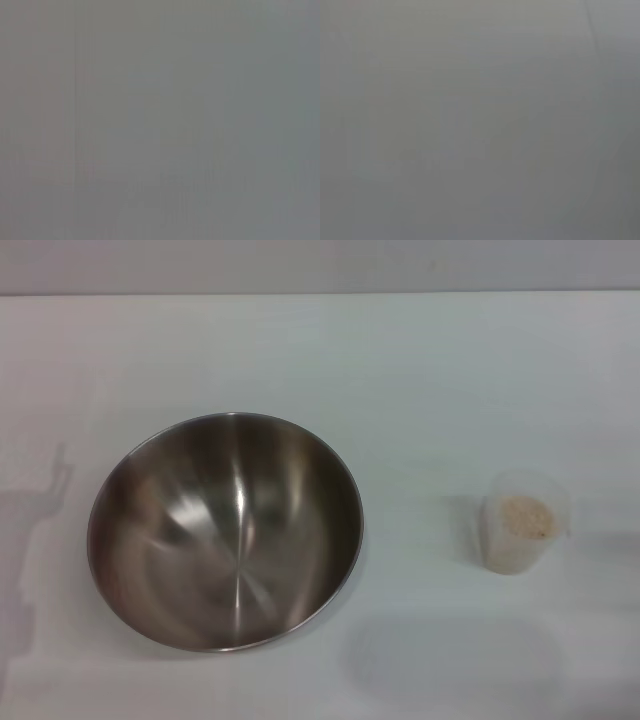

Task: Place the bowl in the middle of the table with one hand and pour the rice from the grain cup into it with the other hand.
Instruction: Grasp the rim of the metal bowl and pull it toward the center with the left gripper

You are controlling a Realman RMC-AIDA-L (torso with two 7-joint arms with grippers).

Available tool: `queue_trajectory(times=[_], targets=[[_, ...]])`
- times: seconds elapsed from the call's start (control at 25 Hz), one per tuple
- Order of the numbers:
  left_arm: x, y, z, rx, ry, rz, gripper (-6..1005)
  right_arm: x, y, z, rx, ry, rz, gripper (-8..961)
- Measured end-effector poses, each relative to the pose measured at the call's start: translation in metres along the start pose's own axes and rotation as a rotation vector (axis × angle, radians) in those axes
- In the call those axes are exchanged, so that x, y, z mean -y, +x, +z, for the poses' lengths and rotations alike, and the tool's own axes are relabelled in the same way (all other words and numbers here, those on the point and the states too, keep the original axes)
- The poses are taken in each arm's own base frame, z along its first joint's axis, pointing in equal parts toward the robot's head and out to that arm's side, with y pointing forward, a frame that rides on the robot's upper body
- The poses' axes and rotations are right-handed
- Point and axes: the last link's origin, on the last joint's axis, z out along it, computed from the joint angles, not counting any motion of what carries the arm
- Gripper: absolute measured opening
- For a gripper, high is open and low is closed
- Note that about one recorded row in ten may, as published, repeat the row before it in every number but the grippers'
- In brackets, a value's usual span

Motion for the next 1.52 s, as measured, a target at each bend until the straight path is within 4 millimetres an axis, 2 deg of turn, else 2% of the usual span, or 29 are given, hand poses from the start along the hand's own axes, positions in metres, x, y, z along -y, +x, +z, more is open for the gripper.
queue_trajectory(times=[0.2,0.48,0.68,0.88,1.0,1.04,1.12,1.32,1.4,1.44,1.52], targets=[[-0.001,0.001,0.004,-0.005,-0.004,0.002,811,0.011,0.0,-0.001,-0.003,0.08,-0.011,820],[-0.006,0.003,0.016,-0.011,-0.045,0.009,812,0.009,0.0,0.001,0.0,0.078,-0.006,818],[-0.005,0.007,0.046,0.012,-0.09,0.028,811,0.006,0.0,0.005,0.008,0.065,-0.001,819],[-0.012,0.015,0.077,0.094,-0.159,0.07,812,0.005,0.0,0.008,0.012,0.056,0.0,818],[-0.02,0.025,0.093,0.178,-0.204,0.1,812,0.004,0.001,0.01,0.01,0.052,0.002,818],[-0.022,0.032,0.103,0.262,-0.219,0.111,811,0.003,0.001,0.01,0.009,0.052,0.003,818],[-0.024,0.037,0.108,0.303,-0.225,0.116,811,0.002,0.002,0.011,0.007,0.049,0.006,818],[-0.036,0.066,0.133,0.544,-0.244,0.156,811,-0.001,0.003,0.016,0.005,0.038,0.012,819],[-0.036,0.066,0.133,0.544,-0.244,0.156,811,-0.002,0.004,0.017,0.004,0.035,0.014,819],[-0.044,0.089,0.145,0.696,-0.273,0.186,811,-0.003,0.004,0.018,0.004,0.033,0.014,820],[-0.047,0.095,0.147,0.739,-0.289,0.196,811,-0.003,0.004,0.018,0.004,0.03,0.014,820]])
